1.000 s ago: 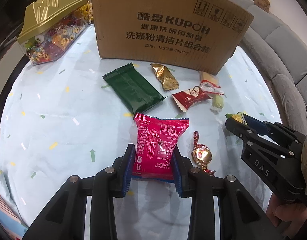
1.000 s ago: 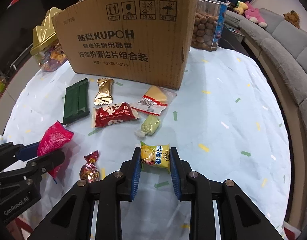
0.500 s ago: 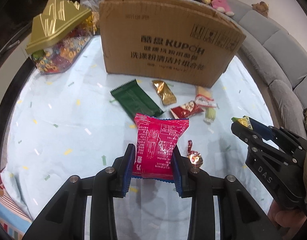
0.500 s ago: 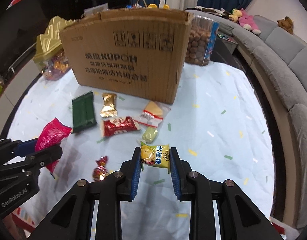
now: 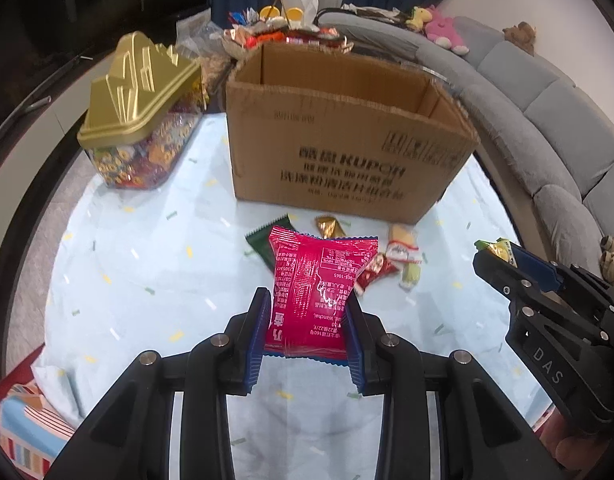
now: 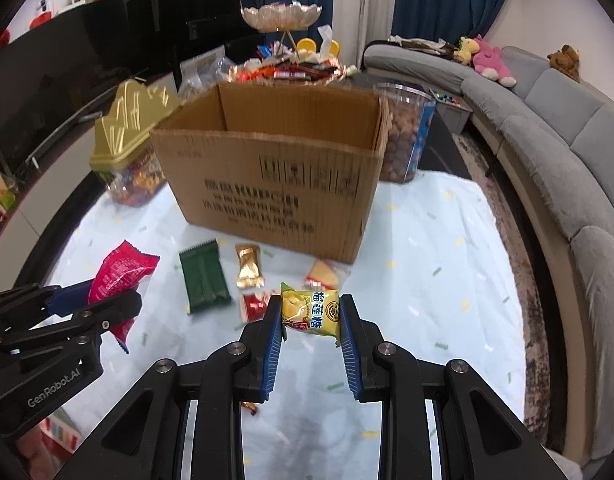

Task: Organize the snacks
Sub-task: 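Lift both held packets and carry them over the open box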

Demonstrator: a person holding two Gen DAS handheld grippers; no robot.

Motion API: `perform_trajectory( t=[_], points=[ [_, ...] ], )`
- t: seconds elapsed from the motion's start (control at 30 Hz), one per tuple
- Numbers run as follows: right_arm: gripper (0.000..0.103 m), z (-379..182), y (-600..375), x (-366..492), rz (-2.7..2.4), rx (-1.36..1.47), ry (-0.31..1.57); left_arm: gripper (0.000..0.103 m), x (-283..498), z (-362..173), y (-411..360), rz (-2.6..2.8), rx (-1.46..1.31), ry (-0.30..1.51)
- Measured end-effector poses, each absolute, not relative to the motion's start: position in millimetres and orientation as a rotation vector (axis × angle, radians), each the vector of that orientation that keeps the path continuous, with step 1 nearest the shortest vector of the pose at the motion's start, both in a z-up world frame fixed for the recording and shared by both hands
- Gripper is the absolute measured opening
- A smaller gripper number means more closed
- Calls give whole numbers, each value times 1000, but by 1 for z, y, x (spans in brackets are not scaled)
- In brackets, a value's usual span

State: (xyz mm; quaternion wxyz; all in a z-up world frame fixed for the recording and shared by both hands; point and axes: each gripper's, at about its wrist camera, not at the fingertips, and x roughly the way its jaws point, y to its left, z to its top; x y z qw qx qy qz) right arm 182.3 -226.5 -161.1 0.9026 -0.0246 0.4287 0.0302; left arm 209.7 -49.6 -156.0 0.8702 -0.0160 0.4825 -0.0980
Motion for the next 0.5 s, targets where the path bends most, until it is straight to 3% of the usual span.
perform_trajectory(
  t=[0.5],
  points=[
    [29, -108, -223, 209, 68, -42, 808, 34, 242, -101, -51, -220, -31, 928]
  ],
)
